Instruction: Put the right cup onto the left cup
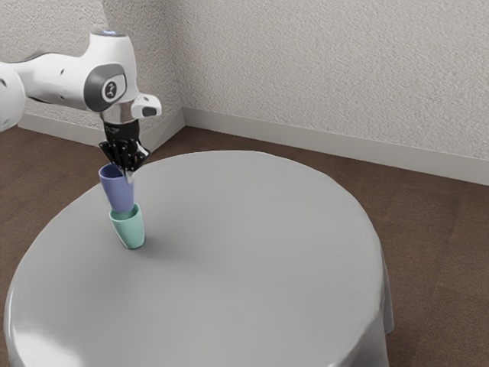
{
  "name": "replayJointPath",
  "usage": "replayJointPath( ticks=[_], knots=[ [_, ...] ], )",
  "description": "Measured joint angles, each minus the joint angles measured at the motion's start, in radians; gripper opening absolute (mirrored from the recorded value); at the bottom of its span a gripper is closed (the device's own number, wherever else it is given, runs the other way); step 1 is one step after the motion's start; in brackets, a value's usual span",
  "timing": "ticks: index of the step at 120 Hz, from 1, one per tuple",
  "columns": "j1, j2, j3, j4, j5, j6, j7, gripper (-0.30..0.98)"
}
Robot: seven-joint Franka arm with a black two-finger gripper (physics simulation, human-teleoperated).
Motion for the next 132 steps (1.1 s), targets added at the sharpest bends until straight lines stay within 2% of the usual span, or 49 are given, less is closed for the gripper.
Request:
replayJointPath(
  ticks=[75, 104, 117, 132],
  knots=[
    [0.0, 0.054, 0.012, 0.0, -0.009, 0.037, 0.025, -0.09],
    [-0.01, 0.045, 0.002, 0.0, -0.018, 0.017, 0.028, 0.38],
    [-0.01, 0.021, -0.002, 0.0, -0.024, -0.01, 0.028, 0.5],
    [-0.014, -0.025, -0.01, 0.0, -0.031, -0.042, 0.027, 0.59]
  ],
)
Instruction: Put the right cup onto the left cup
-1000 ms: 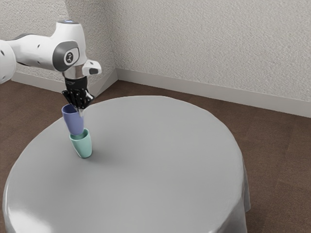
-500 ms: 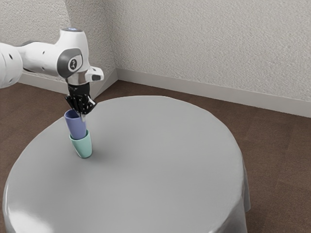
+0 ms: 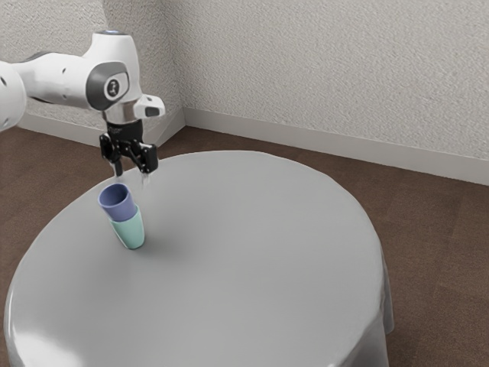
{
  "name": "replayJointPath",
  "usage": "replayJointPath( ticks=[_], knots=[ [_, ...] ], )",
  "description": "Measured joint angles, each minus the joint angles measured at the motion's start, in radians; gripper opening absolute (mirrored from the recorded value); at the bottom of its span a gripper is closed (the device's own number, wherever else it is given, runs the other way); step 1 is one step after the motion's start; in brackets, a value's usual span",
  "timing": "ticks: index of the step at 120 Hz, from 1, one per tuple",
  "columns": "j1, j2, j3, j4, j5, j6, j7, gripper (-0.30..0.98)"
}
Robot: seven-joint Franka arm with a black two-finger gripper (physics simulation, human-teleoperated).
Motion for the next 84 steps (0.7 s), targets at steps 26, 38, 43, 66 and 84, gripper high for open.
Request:
replayJointPath(
  ticks=[26, 38, 43, 66, 84],
  knots=[
    [-0.057, -0.1, -0.001, -0.014, -0.004, -0.065, -0.001, 0.65],
    [-0.101, -0.151, -0.001, -0.014, -0.006, -0.107, -0.002, 0.66],
    [-0.116, -0.166, -0.001, -0.014, -0.007, -0.123, -0.002, 0.67],
    [-0.125, -0.199, -0.043, -0.009, -0.011, -0.174, -0.003, 0.68],
    [-0.147, -0.2, -0.052, -0.001, -0.02, -0.197, -0.002, 0.68]
  ],
)
